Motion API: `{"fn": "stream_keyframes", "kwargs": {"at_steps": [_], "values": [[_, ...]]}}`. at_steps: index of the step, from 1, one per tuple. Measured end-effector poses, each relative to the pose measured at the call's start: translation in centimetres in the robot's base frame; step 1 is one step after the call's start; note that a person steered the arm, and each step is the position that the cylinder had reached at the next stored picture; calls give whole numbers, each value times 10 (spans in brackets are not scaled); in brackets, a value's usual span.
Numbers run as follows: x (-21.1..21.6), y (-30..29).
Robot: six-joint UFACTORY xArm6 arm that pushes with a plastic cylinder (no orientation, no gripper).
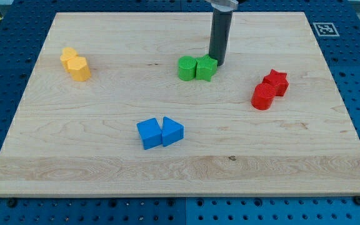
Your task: Separate red circle from red star
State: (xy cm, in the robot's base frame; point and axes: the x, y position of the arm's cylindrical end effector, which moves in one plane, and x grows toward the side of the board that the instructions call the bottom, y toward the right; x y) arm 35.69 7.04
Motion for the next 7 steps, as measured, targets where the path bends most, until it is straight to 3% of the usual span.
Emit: {"fn": "stream_keyframes", "kwargs": {"at_steps": [4,6,7], "values": [[0,48],[10,95],[27,91]]}}
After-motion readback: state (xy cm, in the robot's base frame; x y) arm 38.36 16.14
